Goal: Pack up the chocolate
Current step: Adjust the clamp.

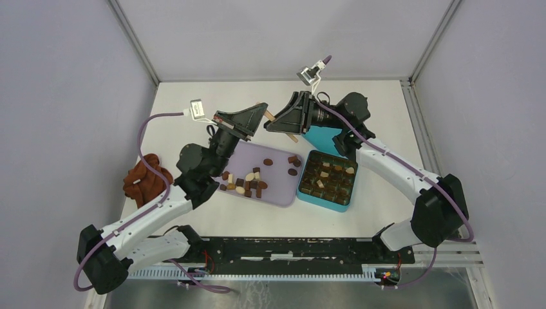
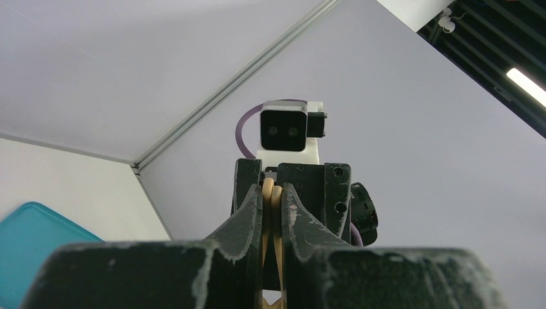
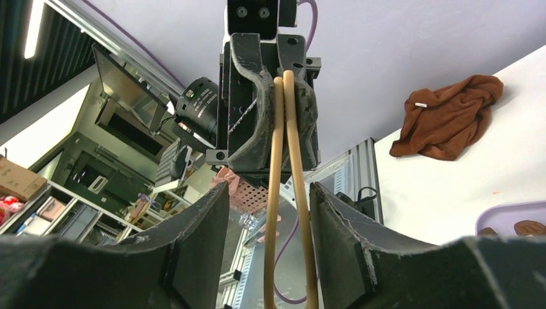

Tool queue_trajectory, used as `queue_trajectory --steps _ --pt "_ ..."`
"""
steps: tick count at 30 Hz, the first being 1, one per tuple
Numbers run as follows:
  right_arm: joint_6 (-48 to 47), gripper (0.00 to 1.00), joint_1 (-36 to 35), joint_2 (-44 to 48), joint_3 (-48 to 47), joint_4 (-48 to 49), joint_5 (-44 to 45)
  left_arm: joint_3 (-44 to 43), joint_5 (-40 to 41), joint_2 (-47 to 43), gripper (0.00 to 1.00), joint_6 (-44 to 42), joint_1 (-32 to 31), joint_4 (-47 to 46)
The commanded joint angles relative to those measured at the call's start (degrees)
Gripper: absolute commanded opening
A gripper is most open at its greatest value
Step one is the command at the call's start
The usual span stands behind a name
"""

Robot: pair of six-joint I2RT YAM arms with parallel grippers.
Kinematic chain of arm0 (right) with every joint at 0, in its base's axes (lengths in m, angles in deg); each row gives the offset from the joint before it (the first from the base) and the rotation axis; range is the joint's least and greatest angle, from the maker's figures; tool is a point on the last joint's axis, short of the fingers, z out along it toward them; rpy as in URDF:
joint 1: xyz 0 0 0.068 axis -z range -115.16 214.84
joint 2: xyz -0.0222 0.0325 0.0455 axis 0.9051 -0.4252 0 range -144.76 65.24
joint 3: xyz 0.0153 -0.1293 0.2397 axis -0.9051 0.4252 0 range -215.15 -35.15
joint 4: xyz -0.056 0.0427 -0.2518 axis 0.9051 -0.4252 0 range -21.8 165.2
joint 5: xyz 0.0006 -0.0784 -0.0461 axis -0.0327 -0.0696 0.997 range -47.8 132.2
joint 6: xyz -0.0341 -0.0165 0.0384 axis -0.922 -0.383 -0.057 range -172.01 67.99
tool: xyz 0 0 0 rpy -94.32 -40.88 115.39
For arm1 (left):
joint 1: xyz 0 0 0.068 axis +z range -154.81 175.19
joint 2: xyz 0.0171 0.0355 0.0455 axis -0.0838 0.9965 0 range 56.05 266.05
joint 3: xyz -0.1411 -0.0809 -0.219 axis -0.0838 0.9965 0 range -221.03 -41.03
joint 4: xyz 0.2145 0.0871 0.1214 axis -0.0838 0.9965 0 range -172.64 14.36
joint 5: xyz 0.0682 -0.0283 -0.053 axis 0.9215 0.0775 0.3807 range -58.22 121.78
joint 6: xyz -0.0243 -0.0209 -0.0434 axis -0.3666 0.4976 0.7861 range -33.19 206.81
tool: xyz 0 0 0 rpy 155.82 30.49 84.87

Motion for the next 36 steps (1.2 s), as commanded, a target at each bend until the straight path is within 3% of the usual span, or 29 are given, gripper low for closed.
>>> queue_trajectory --steps 1,8,13,14,19,22,25,30,36 --pt "0.7 0.54 0.2 -0.9 -3.0 -1.2 2.8 0.4 2.0 -0.6 0.03 2.1 -0.2 -1.2" --pt "-0.2 0.48 0.4 -1.2 -3.7 -1.7 2.7 0.5 2.7 -0.7 0.03 2.4 -0.1 -0.8" --pt "-0.7 0.29 0.8 -1.1 -3.6 -1.1 2.2 0.4 3.3 -0.9 0.06 2.6 -0.1 0.2" --pt "-0.9 0.28 0.8 -1.0 -3.5 -1.1 2.1 0.4 3.4 -1.0 0.11 2.7 -0.1 0.5" --pt "-1.5 0.27 1.1 -0.5 -2.3 -0.7 1.4 -0.6 5.5 -2.5 0.57 3.2 -0.1 5.1" --pt "-5.1 0.29 1.5 0.2 -1.9 -3.1 0.0 -1.9 8.5 -5.7 0.69 0.1 -0.1 11.4" --pt "-17.1 0.32 1.6 1.0 -3.1 -13.8 -1.9 -5.6 12.3 -10.2 0.75 -5.9 -0.1 22.7" --pt "-51.6 0.39 1.5 1.1 -9.0 -43.8 0.0 -13.7 16.4 -16.2 0.75 -12.8 -0.1 45.5" --pt "-88.1 0.43 -1.8 -0.5 -11.4 -67.8 12.3 -14.6 19.4 -21.4 0.75 -12.1 -0.1 55.5"
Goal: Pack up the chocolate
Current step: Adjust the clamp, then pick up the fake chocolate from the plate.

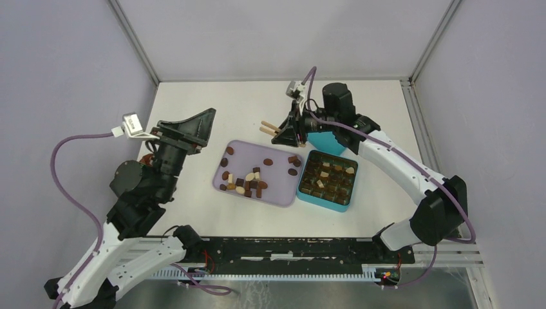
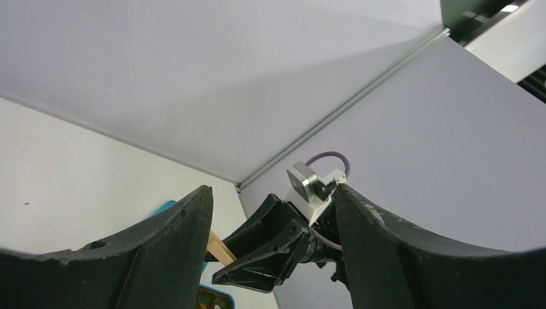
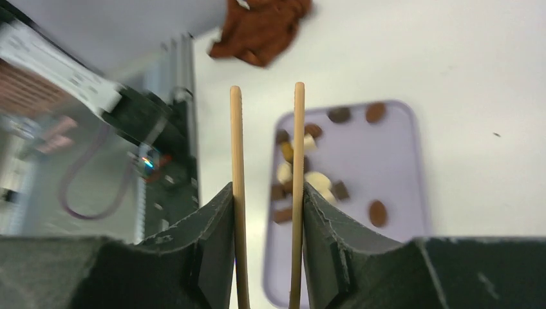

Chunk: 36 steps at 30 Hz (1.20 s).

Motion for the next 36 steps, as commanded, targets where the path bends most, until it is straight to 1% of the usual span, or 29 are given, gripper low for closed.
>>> queue_trajectory --steps 1,5,8,10,14,22,29,36 --pt "-36.3 0.43 -4.1 0.0 -2.6 -23.7 12.1 -0.1 5.7 -2.3 0.75 -2.2 -0.1 13.3" --pt "-47.4 0.44 -9.4 -0.2 0.7 -26.9 23.0 0.2 9.1 -3.6 0.75 0.1 -0.1 18.3" --pt "-51.8 0.44 -12.9 -1.0 3.2 -27.4 30.4 0.0 11.4 -4.3 0.74 0.9 -0.1 21.6" --pt "-53.7 0.44 -14.5 -2.9 3.3 -28.8 33.5 -0.3 12.9 -4.7 0.74 1.6 -0.2 24.0" --pt "-56.5 0.44 -16.5 -7.4 1.8 -32.6 36.8 0.6 14.2 -6.4 0.74 2.6 -0.1 25.1" --pt "-59.6 0.44 -19.6 -15.3 0.1 -35.4 40.8 4.2 14.0 -7.5 0.74 5.7 -0.1 24.8" --pt "-58.1 0.45 -21.3 -21.3 -5.0 -37.3 43.9 4.5 14.0 -6.4 0.74 5.3 -0.2 24.4" --pt "-55.7 0.45 -21.9 -24.7 -7.2 -38.4 45.6 5.1 15.2 -7.4 0.74 5.1 -0.1 24.5"
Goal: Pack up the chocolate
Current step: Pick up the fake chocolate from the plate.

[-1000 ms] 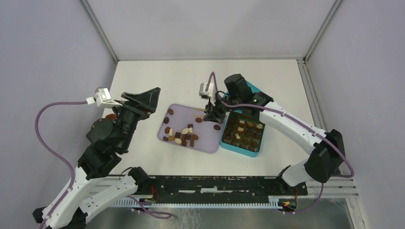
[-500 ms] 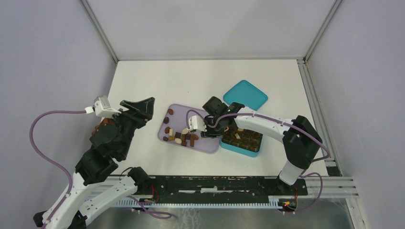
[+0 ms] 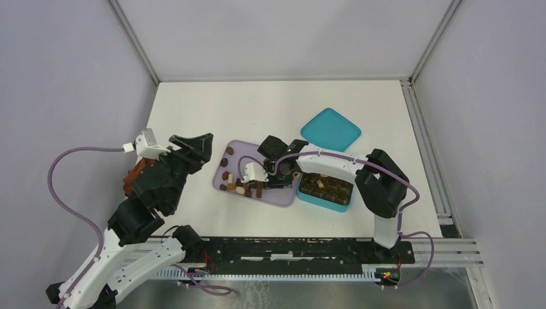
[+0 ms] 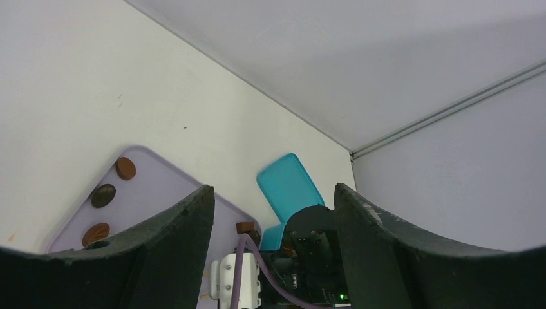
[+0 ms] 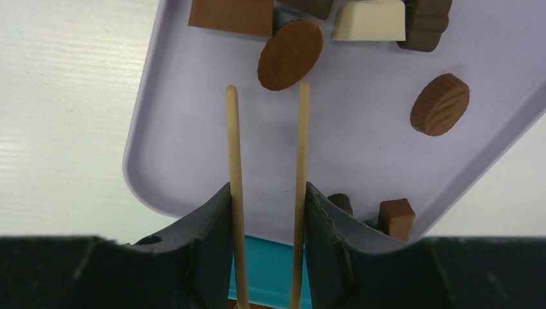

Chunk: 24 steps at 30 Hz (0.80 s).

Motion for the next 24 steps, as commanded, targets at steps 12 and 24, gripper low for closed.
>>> queue_trajectory --steps 12,24 --pt "5.9 0.45 -0.6 -4.3 -4.6 -1.4 5.1 0.5 2.6 -1.5 0.74 1.2 -0.1 -0.5" --pt "8.0 0.46 -2.0 -7.0 -8.3 -2.8 6.0 0.6 2.2 -1.4 0.74 1.2 -0.1 -1.3"
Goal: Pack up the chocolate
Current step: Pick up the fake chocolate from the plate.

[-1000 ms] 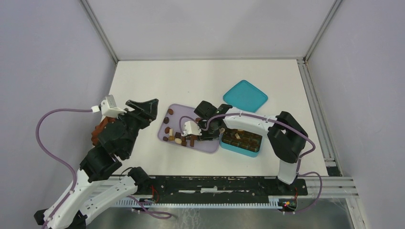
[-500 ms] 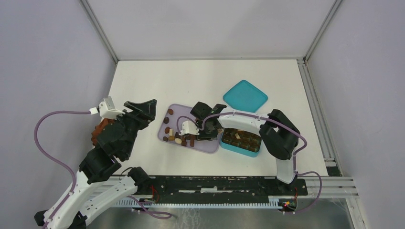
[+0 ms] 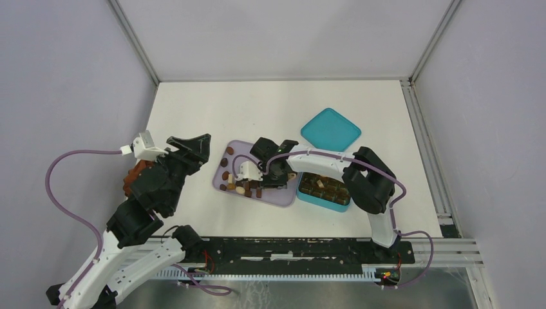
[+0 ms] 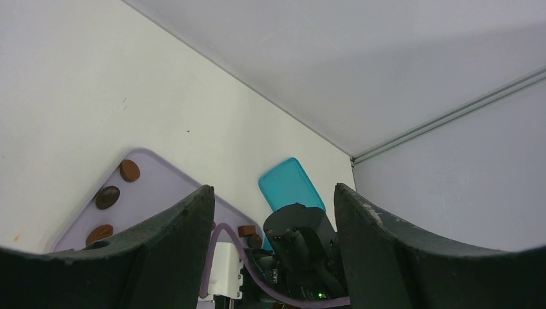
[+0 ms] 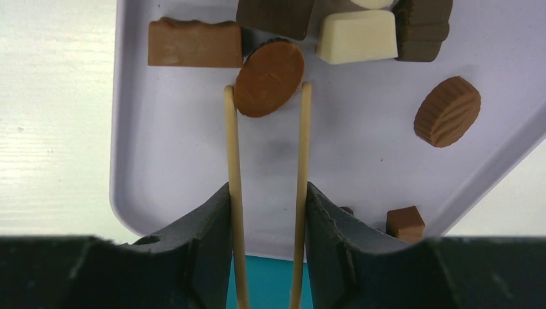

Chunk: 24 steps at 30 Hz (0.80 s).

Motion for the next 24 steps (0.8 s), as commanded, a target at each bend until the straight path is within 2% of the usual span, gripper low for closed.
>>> queue_trajectory --steps 1,11,19,24 --pt "1.7 0.46 -0.8 -1.3 -3.7 -1.4 1.7 -0.1 1.1 -0.1 0.74 1.1 -0.1 -1.4" --pt "2.6 0.45 -1.4 -3.7 -6.9 -3.0 2.8 0.2 0.9 -0.1 0.74 1.2 -0.1 -2.0" --pt "3.0 0.20 -1.3 -1.0 -6.5 -2.6 2.6 0.1 0.7 0.1 0.74 1.1 -0.1 -2.2" --pt "3.1 0.15 -1.0 1.2 -5.4 -2.1 2.1 0.2 0.2 0.6 0.74 1.2 -0.1 -2.7"
